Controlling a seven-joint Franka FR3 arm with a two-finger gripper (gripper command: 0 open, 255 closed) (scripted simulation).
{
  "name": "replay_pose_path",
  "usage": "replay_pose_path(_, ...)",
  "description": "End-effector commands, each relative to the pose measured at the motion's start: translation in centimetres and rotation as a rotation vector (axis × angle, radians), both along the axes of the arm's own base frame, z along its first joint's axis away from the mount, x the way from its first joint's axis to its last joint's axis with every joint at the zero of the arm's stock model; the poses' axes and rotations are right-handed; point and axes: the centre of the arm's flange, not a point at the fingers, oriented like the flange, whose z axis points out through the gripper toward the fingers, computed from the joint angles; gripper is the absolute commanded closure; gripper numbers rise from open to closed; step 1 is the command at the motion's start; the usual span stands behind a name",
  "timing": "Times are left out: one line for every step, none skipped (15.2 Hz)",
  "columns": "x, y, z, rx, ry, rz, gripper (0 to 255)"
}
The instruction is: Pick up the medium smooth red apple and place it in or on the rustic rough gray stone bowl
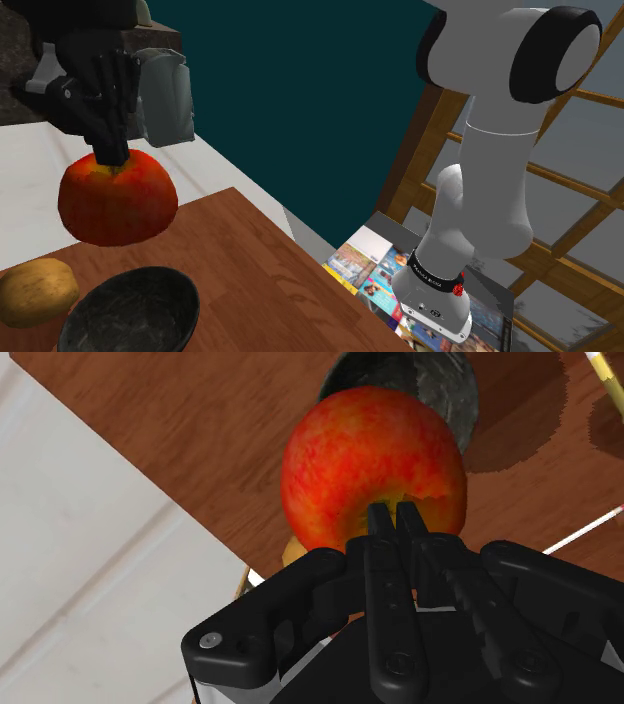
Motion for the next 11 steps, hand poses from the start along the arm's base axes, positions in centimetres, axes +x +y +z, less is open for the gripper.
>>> replay_pose_path(-1.8,1.7,0.8,0.000,0.000,-0.002,255)
replay_pose_path(-3.0,2.6,1.3,0.000,0.000,-0.002,255)
replay_pose_path(-3.0,2.6,0.7,0.000,0.000,-0.002,255)
replay_pose_path(-3.0,2.6,0.2,0.000,0.000,-0.002,255)
replay_pose_path(-3.0,2.6,-0.3,0.000,0.000,-0.002,255)
replay_pose_path(-3.0,2.6,-0.8,0.000,0.000,-0.002,255)
replay_pose_path(-3.0,2.6,-1.4,0.000,0.000,-0.002,255)
replay_pose_path(-3.0,2.6,-1.9,0.000,0.000,-0.002,255)
replay_pose_path(-3.0,2.6,-2.4,0.000,0.000,-0.002,255)
replay_pose_path(-3.0,2.6,-2.9,0.000,0.000,-0.002,255)
replay_pose_path(-3.0,2.6,-3.5,0.000,0.000,-0.002,255)
